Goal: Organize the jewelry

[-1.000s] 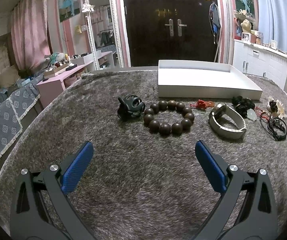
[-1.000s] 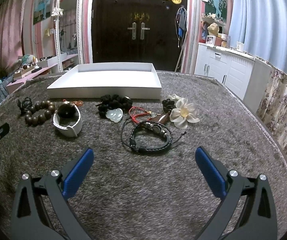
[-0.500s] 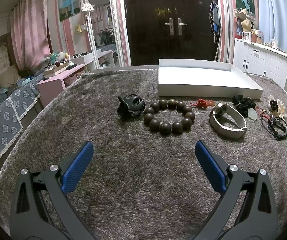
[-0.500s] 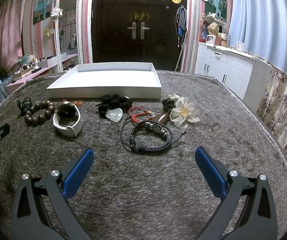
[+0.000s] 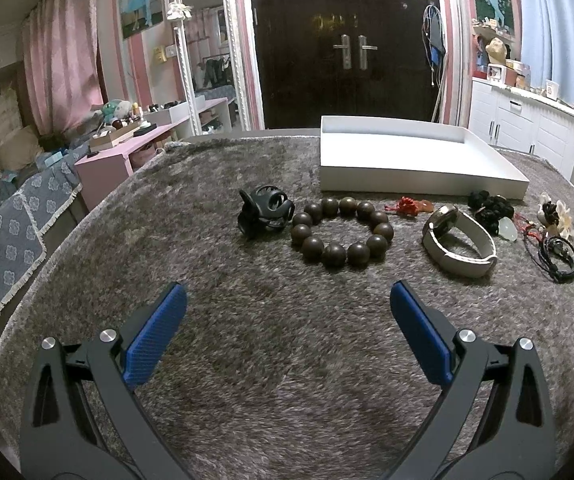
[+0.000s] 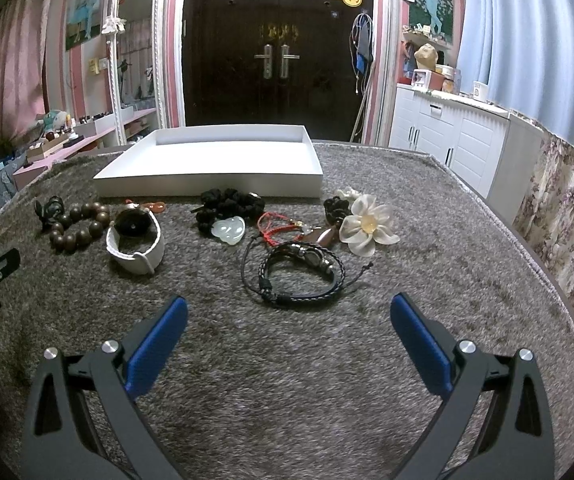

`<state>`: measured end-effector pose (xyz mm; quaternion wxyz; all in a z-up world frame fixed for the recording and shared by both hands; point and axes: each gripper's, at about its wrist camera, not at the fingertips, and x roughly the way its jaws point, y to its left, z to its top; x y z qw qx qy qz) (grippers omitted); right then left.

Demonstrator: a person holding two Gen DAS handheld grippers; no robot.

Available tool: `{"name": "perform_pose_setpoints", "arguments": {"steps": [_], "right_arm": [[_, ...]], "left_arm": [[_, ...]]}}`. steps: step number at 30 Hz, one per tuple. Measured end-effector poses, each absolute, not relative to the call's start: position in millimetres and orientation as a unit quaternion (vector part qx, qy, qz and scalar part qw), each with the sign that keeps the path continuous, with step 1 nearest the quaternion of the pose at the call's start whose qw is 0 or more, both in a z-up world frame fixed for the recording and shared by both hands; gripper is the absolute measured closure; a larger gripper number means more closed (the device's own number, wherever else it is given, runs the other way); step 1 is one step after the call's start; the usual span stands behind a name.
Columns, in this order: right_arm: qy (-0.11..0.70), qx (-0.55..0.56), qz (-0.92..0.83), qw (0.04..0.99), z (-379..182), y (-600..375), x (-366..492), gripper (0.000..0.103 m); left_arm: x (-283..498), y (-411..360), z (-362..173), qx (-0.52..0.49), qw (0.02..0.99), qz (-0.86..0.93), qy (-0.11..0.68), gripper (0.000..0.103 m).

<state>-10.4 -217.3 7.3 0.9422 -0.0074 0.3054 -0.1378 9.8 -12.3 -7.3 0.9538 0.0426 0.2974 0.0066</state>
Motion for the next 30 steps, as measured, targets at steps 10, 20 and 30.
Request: {"name": "perform_pose_setpoints", "arguments": {"steps": [10,20,30], "right_arm": [[0.314,0.015,-0.128,0.941,5.8,-226.3,-8.1,0.002],[0.320,0.036,-0.140,0.936,18.0,-269.3,-0.3,0.002],[0.361,0.041,-0.105,0.926,13.9,-299.6,39.7,0.032]], "left_arm": [[8.6,-9.3,-6.8,0.034,0.954,0.000,0.298,0.003],[12.5,-6.1,14.3,0.009,0.955,-0.017,0.297,0.003],[42.4,-45.1,30.4,0.010,0.947,-0.071,0.314,0.003]]}}
